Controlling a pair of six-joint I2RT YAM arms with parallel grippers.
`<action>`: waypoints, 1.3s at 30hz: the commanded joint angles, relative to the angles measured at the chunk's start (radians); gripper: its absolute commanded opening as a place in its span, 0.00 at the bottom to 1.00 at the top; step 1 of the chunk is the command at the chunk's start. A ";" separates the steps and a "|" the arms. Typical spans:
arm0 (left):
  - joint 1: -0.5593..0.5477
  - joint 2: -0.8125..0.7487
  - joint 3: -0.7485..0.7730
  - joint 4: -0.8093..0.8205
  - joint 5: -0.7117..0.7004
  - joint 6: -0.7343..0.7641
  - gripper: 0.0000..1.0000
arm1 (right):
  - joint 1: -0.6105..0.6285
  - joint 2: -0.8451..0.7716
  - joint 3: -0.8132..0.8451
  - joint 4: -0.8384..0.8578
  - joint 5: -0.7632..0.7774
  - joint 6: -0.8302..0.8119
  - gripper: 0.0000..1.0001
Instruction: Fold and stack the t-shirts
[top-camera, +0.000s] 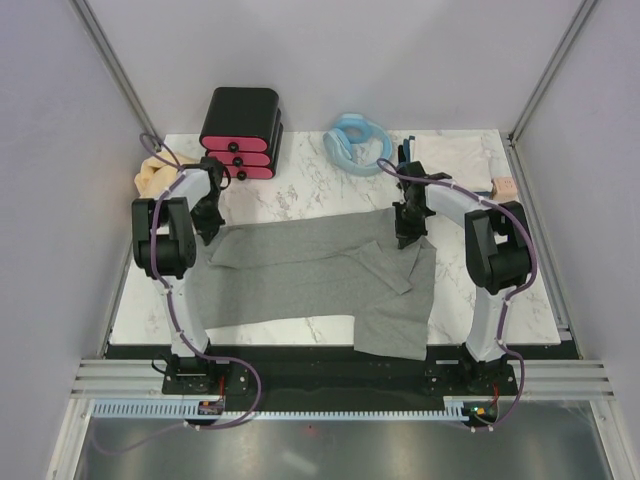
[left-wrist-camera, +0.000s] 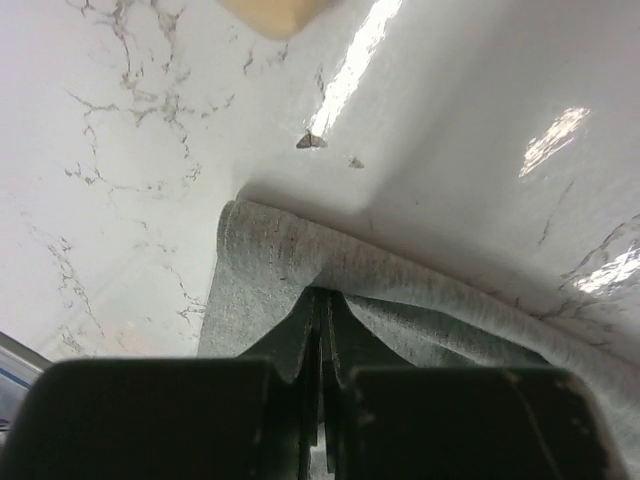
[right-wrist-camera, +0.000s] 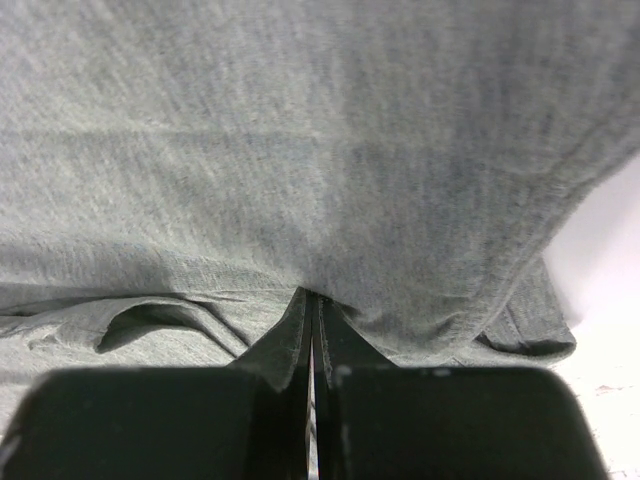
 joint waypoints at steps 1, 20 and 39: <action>0.014 0.080 0.109 -0.005 -0.048 0.047 0.02 | -0.059 0.049 -0.027 -0.014 0.108 -0.012 0.00; 0.014 0.166 0.298 -0.044 -0.034 0.084 0.02 | -0.067 0.061 -0.027 -0.017 0.121 -0.036 0.00; 0.024 -0.270 -0.013 0.022 -0.025 0.010 0.23 | -0.010 -0.149 0.072 0.089 -0.141 -0.056 0.23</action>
